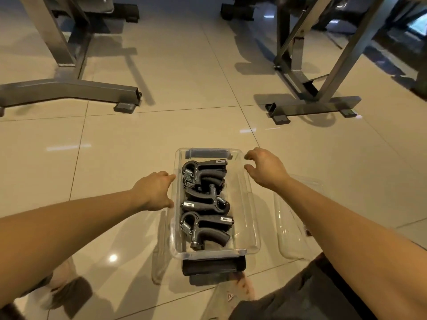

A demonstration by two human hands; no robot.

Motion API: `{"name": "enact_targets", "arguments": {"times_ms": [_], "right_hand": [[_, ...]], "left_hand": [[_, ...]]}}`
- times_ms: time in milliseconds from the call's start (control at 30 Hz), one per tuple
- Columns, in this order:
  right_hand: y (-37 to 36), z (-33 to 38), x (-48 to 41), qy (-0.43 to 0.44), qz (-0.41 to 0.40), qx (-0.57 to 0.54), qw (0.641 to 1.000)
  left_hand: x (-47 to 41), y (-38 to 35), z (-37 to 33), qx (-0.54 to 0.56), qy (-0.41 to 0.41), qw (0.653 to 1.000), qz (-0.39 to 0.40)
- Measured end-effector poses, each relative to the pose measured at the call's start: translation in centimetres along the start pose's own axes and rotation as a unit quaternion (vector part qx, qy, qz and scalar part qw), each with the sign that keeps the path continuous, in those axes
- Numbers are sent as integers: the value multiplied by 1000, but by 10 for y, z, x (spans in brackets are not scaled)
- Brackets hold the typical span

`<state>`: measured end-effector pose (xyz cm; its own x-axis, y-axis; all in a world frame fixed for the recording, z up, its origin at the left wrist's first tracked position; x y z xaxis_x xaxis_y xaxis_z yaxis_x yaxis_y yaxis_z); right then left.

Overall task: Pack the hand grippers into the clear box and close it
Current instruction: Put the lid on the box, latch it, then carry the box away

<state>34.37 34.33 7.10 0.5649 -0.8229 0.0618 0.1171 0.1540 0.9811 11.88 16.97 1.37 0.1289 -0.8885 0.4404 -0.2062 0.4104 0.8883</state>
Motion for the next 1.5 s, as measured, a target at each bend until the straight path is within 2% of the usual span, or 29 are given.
{"name": "enact_targets", "arguments": {"times_ms": [133, 267, 367, 433, 533, 767, 867, 1000, 1100, 1333, 1500], "right_hand": [[17, -41, 35, -63, -12, -17, 998], [26, -79, 53, -141, 18, -44, 989], [24, -115, 63, -228, 37, -77, 970], [13, -132, 73, -273, 44, -96, 956], [-22, -156, 92, -327, 39, -124, 936], [-132, -223, 131, -408, 87, -141, 898], [-161, -236, 137, -411, 87, -120, 900], [-198, -216, 139, -369, 124, -66, 919], [-208, -208, 137, -352, 111, -28, 929], [-198, -206, 142, -365, 87, -4, 927], [-155, -195, 141, -380, 39, -17, 924]], "left_hand": [[25, 10, -51, 20, -59, 996, -71], [49, -1, -132, 66, -164, 983, -49], [48, -12, -182, 115, -194, 973, -44], [41, -14, -203, 136, -188, 969, -88], [24, -15, -219, 150, -135, 967, -156], [-25, -56, -227, 133, -107, 974, -151], [-27, -67, -229, 143, -108, 970, -166], [-32, -71, -232, 132, -105, 972, -161], [-32, -69, -229, 122, -104, 974, -162], [-32, -68, -226, 111, -108, 975, -157], [-32, -69, -227, 94, -104, 980, -142]]}}
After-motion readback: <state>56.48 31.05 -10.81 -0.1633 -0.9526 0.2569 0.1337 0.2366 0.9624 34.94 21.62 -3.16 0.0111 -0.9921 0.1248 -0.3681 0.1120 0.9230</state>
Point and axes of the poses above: each hand's wrist, its own x-axis away from the middle knuckle, its own y-axis out of the back of the hand, z = x × y, the point moved 10 cm from there along -x, towards the middle knuckle
